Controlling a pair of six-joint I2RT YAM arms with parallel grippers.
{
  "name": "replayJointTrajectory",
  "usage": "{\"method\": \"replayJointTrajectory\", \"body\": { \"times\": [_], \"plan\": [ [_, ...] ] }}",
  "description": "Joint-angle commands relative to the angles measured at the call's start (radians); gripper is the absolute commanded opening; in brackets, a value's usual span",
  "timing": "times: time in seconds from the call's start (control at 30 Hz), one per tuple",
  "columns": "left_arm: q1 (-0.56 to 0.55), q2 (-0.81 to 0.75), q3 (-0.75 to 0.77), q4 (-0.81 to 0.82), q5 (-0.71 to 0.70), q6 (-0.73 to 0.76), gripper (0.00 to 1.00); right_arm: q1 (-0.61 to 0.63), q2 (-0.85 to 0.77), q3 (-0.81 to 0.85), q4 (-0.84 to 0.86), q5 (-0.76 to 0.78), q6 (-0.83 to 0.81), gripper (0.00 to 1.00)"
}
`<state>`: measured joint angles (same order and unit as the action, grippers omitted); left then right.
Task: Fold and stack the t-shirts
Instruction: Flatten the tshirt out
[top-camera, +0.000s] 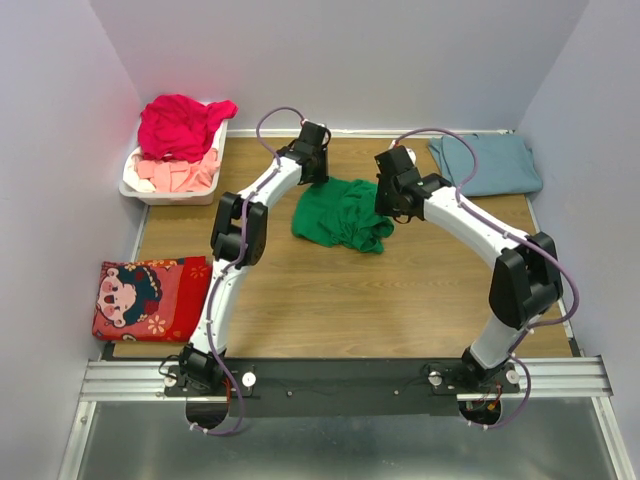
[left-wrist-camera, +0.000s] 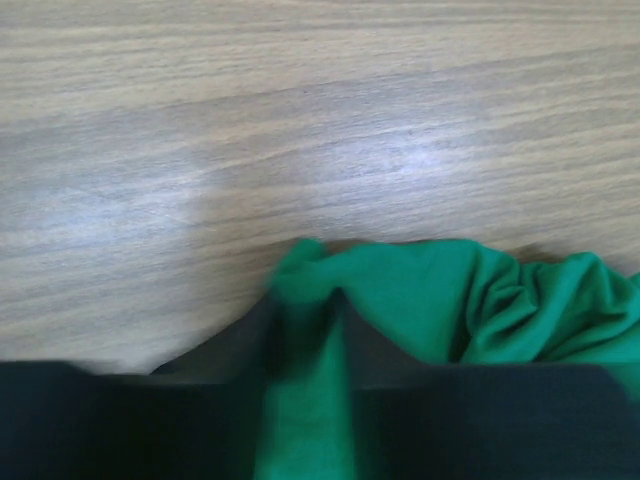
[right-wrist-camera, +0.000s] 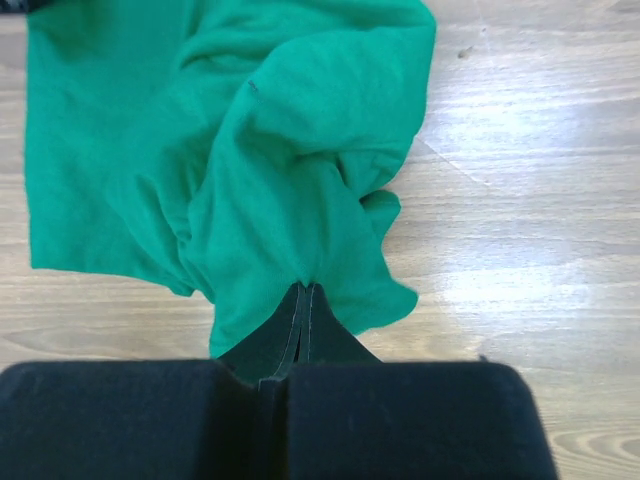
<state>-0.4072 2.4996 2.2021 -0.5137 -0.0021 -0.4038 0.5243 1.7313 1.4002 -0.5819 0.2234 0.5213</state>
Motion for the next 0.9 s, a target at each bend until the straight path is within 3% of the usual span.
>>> {"method": "replayJointTrajectory", "body": {
  "times": [0.0,0.07,0.27,0.43,0.6,0.87],
  "plan": [
    [-0.001,0.007,0.021,-0.029,-0.084,-0.009,0.18,0.005,-0.042,-0.001,-0.038,0.066,0.017,0.01],
    [-0.001,-0.014,0.015,-0.029,-0.111,-0.012,0.00,0.003,-0.052,0.006,-0.052,0.108,0.020,0.01],
    [0.001,-0.131,0.013,-0.032,-0.226,-0.009,0.00,-0.046,-0.079,0.060,-0.125,0.272,0.075,0.01],
    [0.007,-0.257,0.064,-0.045,-0.327,0.028,0.00,-0.170,-0.113,0.112,-0.139,0.312,0.063,0.01],
    [0.018,-0.350,0.123,-0.063,-0.369,0.066,0.00,-0.268,-0.093,0.235,-0.141,0.340,-0.010,0.01],
    [0.044,-0.508,0.160,-0.057,-0.434,0.105,0.00,-0.316,-0.029,0.486,-0.139,0.421,-0.128,0.01]
  ]
}}
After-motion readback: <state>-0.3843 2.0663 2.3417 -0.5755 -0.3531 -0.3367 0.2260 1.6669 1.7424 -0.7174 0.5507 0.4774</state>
